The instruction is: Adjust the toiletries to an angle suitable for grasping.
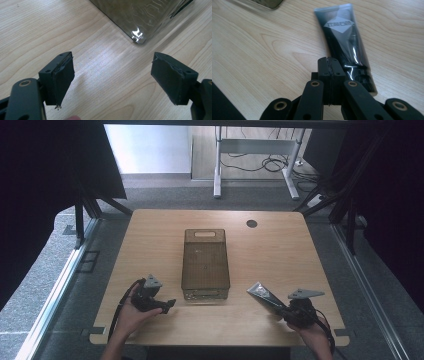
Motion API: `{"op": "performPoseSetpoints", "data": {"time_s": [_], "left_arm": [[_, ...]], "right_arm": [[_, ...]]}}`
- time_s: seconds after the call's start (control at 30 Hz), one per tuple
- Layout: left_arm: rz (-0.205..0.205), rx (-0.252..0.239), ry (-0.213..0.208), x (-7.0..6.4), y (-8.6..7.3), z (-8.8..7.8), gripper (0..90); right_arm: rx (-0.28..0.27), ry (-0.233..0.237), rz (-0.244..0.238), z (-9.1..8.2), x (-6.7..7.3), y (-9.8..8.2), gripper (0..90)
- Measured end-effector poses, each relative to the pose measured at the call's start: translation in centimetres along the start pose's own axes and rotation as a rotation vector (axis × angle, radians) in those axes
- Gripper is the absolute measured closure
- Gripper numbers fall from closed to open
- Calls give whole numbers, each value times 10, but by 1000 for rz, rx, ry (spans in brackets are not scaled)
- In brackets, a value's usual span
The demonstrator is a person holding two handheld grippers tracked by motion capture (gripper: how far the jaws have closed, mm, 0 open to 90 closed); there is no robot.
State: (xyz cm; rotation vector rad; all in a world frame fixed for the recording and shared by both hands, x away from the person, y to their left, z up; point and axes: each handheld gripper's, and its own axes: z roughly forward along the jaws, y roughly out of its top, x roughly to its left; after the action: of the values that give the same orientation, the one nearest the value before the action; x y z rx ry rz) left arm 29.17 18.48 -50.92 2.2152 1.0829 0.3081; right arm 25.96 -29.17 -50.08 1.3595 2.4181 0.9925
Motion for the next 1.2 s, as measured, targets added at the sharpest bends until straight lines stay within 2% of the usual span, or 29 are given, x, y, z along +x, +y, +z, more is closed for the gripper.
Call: {"op": "performPoseSetpoints", "data": {"time_s": [0.23,0.53,0.73,1.0,1.2], "left_arm": [[7,-1,-4,-1,1,0,194],[0,-13,-2,1,1,-5,194],[3,-9,-2,0,1,-4,195],[10,2,-3,0,1,-1,196],[4,3,-1,1,0,-1,196]], "right_arm": [[-9,-27,30,-2,-11,-3,898],[-19,-37,63,-1,-24,-3,899],[-26,-39,78,2,-32,3,899],[-30,-63,109,9,-51,13,899],[-29,-78,133,15,-58,14,900]]}}
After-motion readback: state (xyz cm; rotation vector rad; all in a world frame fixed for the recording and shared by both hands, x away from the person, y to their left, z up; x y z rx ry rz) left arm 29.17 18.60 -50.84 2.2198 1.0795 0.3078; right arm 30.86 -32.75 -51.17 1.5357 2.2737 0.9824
